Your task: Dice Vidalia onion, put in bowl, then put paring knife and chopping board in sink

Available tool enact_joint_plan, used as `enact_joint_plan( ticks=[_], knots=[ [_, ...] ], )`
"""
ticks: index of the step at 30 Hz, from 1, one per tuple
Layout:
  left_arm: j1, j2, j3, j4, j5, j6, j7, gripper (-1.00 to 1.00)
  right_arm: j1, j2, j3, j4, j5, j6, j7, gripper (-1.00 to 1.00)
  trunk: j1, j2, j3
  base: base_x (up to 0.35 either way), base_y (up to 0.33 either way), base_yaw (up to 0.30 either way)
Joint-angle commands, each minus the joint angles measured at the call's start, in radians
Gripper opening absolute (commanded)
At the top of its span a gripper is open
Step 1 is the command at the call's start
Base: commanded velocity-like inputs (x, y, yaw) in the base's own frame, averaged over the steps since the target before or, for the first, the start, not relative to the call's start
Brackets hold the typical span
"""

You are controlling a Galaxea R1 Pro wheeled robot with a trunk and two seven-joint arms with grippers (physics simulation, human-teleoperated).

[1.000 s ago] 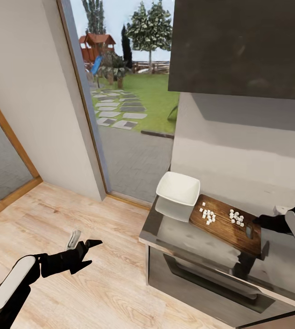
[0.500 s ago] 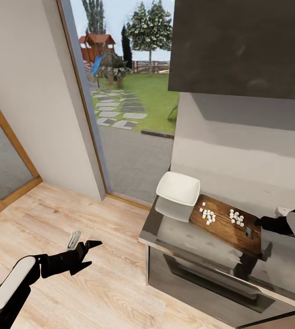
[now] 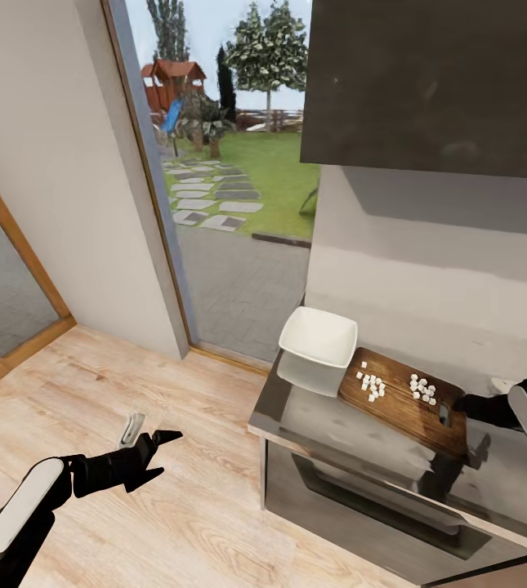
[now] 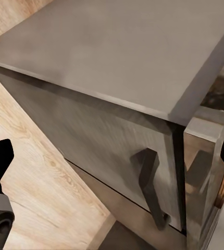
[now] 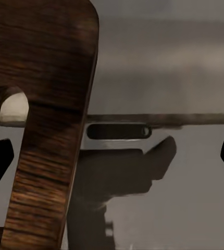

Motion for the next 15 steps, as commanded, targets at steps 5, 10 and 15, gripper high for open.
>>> enact_joint_plan(
  ticks=[5, 10, 15],
  knots=[
    [-0.001, 0.001, -0.001, -0.001, 0.010, 0.000, 0.010, 1.00, 0.002, 0.001, 0.003, -0.002, -0.011, 0.003, -0.009, 1.00, 0.001, -0.002, -0.002, 0.000, 0.000, 0.000],
    [-0.001, 0.001, -0.002, -0.001, 0.010, 0.000, 0.010, 1.00, 0.002, 0.002, 0.029, -0.002, -0.012, 0.003, -0.008, 1.00, 0.001, -0.002, -0.002, 0.000, 0.000, 0.000],
    [-0.001, 0.001, -0.002, -0.001, 0.010, 0.000, 0.010, 1.00, 0.003, 0.002, 0.037, -0.001, -0.012, 0.003, -0.008, 1.00, 0.001, -0.002, -0.002, 0.000, 0.000, 0.000]
  ],
)
